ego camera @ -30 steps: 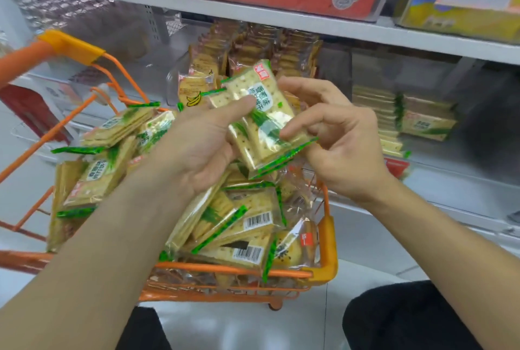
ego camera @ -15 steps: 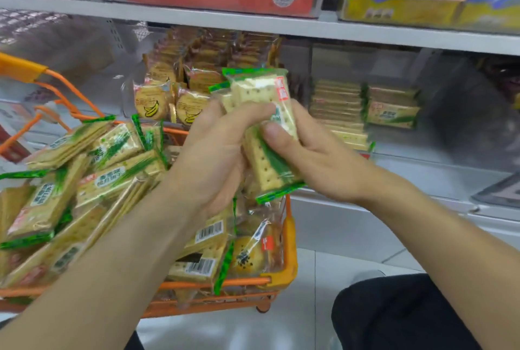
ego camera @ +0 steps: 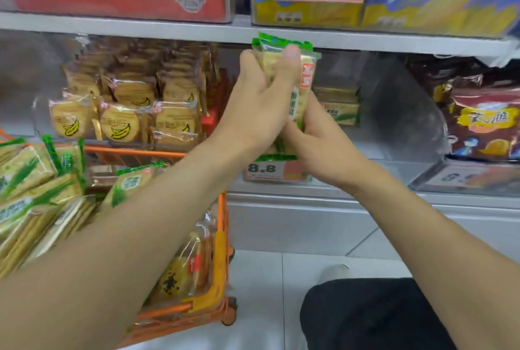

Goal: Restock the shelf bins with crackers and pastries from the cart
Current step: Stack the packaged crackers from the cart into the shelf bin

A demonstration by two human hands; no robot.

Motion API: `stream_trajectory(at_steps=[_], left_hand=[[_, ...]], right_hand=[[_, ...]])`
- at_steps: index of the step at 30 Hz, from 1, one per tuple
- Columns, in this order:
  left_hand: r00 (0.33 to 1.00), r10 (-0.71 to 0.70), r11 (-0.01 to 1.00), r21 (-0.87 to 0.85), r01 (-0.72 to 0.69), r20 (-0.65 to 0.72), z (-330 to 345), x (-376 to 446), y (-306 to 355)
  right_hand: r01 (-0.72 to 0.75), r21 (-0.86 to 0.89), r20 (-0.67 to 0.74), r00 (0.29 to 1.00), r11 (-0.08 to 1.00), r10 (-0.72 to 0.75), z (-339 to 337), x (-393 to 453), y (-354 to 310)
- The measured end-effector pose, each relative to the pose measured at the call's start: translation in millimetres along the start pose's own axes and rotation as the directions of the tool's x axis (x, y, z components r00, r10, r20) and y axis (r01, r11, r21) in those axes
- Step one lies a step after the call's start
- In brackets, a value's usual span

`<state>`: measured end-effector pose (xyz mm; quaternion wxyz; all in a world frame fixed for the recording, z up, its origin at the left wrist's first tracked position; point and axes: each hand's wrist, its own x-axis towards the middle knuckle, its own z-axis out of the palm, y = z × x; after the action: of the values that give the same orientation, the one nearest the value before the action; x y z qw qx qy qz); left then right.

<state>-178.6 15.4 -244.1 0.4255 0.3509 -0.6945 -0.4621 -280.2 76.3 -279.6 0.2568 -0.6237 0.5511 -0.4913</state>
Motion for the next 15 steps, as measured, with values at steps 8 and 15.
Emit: stream_trajectory(at_steps=[8,15], left_hand=[[0.990,-0.110,0.849,0.526,0.045,0.093,48,24,-43],[0.830,-0.434,0.518,0.851,-0.088,0.350,65,38,-76]], right_hand=[[-0.328,-0.634,-0.084,0.930,0.701,0.358,-89,5,48],[-0.430,-0.850,-0.221,0.815,0.304,0.535,-111,26,105]])
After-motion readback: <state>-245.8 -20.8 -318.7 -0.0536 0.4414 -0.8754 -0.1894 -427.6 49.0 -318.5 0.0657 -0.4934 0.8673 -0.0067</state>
